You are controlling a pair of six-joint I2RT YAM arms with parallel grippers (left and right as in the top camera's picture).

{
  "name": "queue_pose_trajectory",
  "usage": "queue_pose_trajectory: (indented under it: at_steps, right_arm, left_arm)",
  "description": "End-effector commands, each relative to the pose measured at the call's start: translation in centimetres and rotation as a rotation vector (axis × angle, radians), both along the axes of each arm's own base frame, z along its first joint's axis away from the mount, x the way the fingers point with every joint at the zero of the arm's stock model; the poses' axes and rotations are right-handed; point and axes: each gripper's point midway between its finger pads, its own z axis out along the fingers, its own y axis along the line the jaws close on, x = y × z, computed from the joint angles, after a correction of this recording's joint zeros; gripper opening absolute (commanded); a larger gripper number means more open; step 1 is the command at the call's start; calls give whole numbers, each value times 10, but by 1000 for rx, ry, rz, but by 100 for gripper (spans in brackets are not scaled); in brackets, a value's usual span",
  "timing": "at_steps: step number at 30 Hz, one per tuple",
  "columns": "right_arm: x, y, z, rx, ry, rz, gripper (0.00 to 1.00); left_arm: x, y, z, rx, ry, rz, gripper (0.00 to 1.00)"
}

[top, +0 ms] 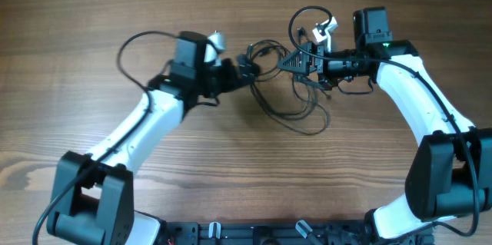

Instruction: Untangle cables

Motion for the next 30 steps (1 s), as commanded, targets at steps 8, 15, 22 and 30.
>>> queue_pose_trajectory:
  at_steps: [8, 15, 22, 30]
  right_arm:
    - [2, -5, 8, -36, -60, 2, 100]
    - [-4, -1, 20, -2, -119, 50, 99]
    - [-6, -1, 20, -3, -107, 50, 99]
    - [-16, -2, 17, -9, -68, 64, 99]
  left_arm:
    - [23, -56, 19, -361, 239, 329, 100]
    - [11, -86, -30, -547, 685, 393, 77]
    - [9, -92, -32, -568, 741, 422, 61]
    - [11, -108, -25, -612, 725, 474, 42]
